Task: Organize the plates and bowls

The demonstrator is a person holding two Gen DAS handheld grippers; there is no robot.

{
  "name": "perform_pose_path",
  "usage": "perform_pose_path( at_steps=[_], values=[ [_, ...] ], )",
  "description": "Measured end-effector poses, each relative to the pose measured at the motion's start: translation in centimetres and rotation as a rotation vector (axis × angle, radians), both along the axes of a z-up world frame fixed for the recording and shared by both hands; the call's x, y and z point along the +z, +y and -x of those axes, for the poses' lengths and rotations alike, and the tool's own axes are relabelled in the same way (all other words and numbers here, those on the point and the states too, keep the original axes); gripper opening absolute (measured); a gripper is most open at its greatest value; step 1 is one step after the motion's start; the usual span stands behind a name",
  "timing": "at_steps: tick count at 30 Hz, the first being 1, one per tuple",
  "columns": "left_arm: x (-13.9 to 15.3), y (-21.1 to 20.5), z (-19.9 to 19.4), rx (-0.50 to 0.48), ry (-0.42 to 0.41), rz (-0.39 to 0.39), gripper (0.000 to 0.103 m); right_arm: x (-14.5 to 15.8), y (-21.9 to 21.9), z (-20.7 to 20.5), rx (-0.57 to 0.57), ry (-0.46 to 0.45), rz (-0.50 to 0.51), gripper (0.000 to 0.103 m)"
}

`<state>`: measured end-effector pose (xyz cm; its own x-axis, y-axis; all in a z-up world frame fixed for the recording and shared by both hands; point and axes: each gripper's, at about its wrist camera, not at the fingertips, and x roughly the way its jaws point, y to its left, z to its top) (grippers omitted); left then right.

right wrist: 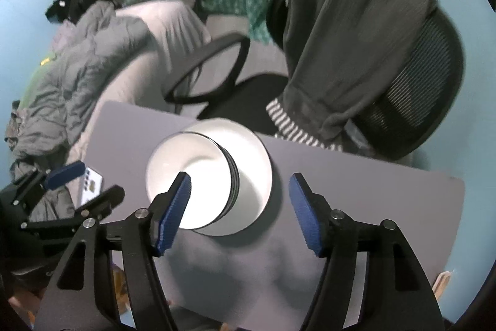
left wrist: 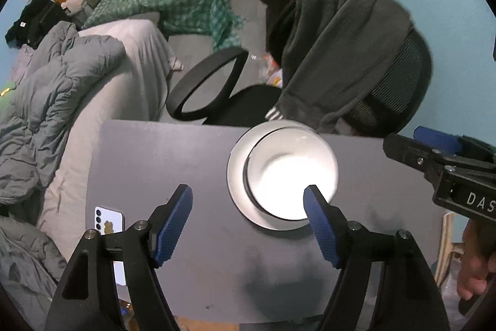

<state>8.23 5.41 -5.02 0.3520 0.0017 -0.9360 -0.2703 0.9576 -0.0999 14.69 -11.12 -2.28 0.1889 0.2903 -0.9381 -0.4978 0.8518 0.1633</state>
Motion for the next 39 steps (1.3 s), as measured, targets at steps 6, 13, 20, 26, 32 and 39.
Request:
perform_pose_path(
  at_steps=[6,13,20,26,32,39],
  values=[
    [4.0,-1.5,1.6,-0.012,-0.066,-0.059,0.08,4.6,-1.6,1.9,-0.024,-0.078,-0.036,0.068],
    [7.8,-2.5,3.9,0.01,-0.144,-0.073,0.083,8.7,-3.4,4.3,-0.047,-0.169,-0.064,0.069],
    [9.2,-3.4,5.2,0.013,-0.177,-0.067,0.086,10.4,-4.6,5.8,-0.066,-0.212,-0.048,0.069],
    [9.5,-4.0,5.7,0.009,-0.164,-0.061,0.086,11.0,-5.5,6.9,-0.084,-0.208,-0.075,0.069],
    [10.2,-4.8,6.3,0.004,-0.181,-0.06,0.086,11.1,-5.5,7.6,-0.083,-0.221,-0.082,0.069],
    [10.2,-5.5,6.5,-0.012,-0.175,-0.071,0.086,11.2,-5.6,7.8,-0.084,-0.217,-0.075,0.069]
  ],
)
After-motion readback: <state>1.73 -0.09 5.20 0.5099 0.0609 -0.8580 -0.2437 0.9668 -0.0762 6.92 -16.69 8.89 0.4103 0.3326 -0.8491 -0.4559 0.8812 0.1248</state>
